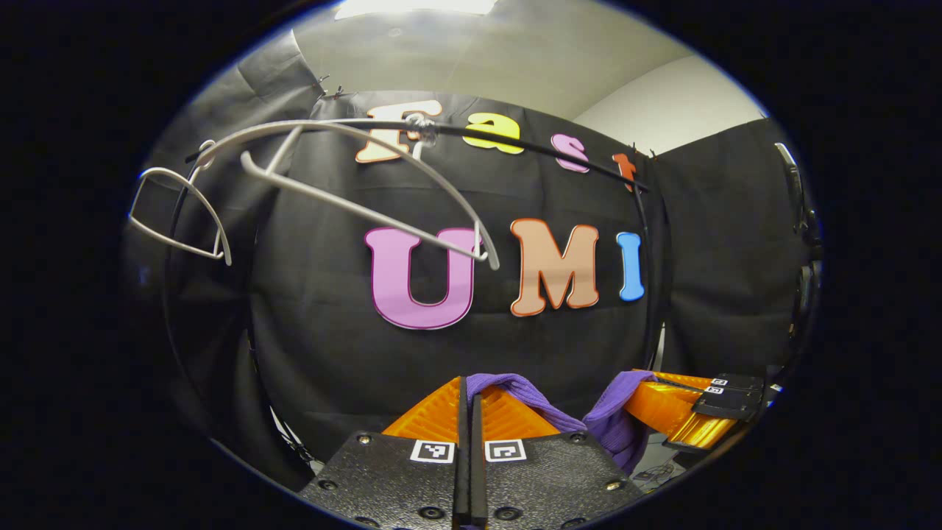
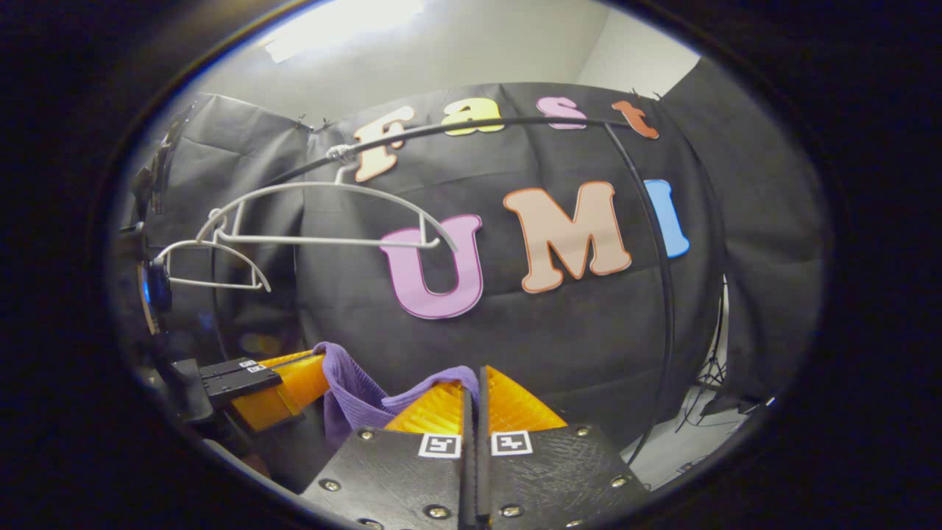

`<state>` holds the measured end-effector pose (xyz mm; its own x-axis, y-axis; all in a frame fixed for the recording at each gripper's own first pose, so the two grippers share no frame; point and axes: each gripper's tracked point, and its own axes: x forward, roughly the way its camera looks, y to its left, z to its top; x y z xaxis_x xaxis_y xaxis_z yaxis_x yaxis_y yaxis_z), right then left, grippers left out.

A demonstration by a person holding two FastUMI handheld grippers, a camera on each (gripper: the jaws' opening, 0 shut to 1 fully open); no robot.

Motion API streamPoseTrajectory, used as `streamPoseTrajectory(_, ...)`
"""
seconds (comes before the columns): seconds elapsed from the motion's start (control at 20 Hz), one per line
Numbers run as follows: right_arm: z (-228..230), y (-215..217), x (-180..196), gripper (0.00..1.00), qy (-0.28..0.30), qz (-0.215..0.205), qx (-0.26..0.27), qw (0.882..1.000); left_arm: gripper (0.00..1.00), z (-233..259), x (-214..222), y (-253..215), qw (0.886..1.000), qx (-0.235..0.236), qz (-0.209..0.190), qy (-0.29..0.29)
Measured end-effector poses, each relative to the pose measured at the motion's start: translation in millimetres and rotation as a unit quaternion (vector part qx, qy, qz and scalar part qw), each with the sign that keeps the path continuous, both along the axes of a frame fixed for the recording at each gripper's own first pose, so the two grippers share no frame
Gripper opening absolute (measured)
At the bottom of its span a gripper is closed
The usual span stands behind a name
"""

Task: Grasp the clothes on the hanger with both hands and then place them into the laundry hamper below.

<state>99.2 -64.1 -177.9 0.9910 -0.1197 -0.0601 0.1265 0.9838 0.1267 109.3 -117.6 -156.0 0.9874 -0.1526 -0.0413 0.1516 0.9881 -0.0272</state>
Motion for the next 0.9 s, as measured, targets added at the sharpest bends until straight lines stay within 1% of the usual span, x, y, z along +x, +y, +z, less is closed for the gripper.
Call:
streamPoseTrajectory(0.2, -70.9, -2.5, 24.9, 0.01, 0.045, 0.007, 0.020, 0.999, 0.01, -67.4, 22.9, 8.1, 0.999, 0.004, 0.002, 0.045)
streamPoseTrajectory(0.3, -108.6, -1.0, 36.8, 0.01, 0.064, 0.006, 0.035, 0.997, 0.01, -102.5, 38.2, 12.1, 0.998, 0.003, 0.003, 0.055)
streamPoseTrajectory(0.4, -151.2, -2.1, 41.7, 0.01, 0.085, -0.001, 0.052, 0.995, 0.00, -146.0, 50.2, 18.6, 0.998, 0.012, 0.019, 0.062)
streamPoseTrajectory(0.45, -174.5, -3.8, 45.0, 0.01, 0.099, -0.007, 0.057, 0.993, 0.02, -167.1, 55.1, 18.2, 0.997, 0.023, 0.021, 0.070)
streamPoseTrajectory(0.55, -219.9, -11.3, 50.2, 0.01, 0.127, -0.019, 0.053, 0.990, 0.02, -207.7, 64.5, 13.9, 0.995, 0.033, 0.020, 0.093)
streamPoseTrajectory(0.65, -264.6, -23.4, 53.9, 0.00, 0.160, -0.039, 0.044, 0.985, 0.02, -243.7, 70.5, 12.2, 0.992, 0.022, 0.015, 0.122)
streamPoseTrajectory(0.75, -304.1, -25.2, 58.0, 0.01, 0.192, -0.039, 0.027, 0.980, 0.02, -285.7, 74.7, 15.4, 0.988, 0.012, 0.013, 0.150)
streamPoseTrajectory(0.8, -327.8, -24.7, 57.2, 0.01, 0.211, -0.040, 0.014, 0.977, 0.02, -308.2, 72.8, 19.3, 0.986, 0.016, 0.012, 0.166)
streamPoseTrajectory(0.9, -361.1, -26.3, 55.0, 0.01, 0.244, -0.031, -0.015, 0.969, 0.04, -346.6, 72.1, 28.1, 0.983, 0.035, 0.009, 0.182)
